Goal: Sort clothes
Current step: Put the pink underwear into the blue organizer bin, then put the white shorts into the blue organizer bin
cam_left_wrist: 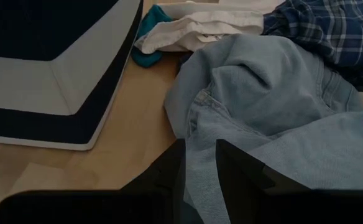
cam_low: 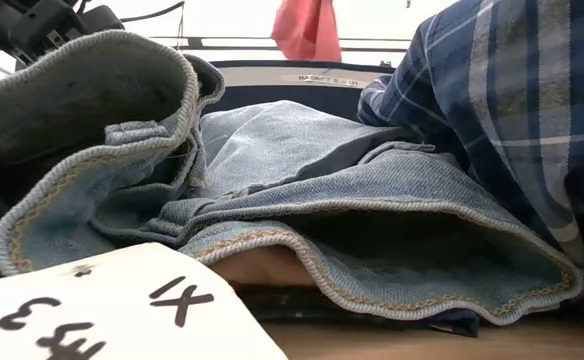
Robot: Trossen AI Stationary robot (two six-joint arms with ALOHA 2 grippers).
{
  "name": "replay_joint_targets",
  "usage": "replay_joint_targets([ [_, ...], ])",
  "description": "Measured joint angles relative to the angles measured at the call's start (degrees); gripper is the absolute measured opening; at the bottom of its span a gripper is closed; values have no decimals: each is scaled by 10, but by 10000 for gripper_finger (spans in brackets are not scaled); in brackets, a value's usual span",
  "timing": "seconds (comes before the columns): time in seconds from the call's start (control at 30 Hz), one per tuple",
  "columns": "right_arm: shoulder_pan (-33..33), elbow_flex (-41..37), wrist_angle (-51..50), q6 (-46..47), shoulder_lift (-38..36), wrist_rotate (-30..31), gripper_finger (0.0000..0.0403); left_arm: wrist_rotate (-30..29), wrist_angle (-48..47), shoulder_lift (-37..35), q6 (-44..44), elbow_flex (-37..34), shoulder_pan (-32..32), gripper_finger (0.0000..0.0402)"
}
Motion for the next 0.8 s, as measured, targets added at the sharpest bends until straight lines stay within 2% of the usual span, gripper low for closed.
replay_joint_targets([
  [0.23,-18,0,-37,36,44,-4,5,0,0,0,0,0,0,95],
  [0.37,-24,0,-77,64,64,-4,20,-1,0,0,0,0,0,95],
  [0.53,-32,-2,-138,96,75,-5,67,-1,0,0,0,0,0,95],
  [0.8,-28,-5,-177,119,62,-4,148,-6,1,0,-1,0,0,95],
])
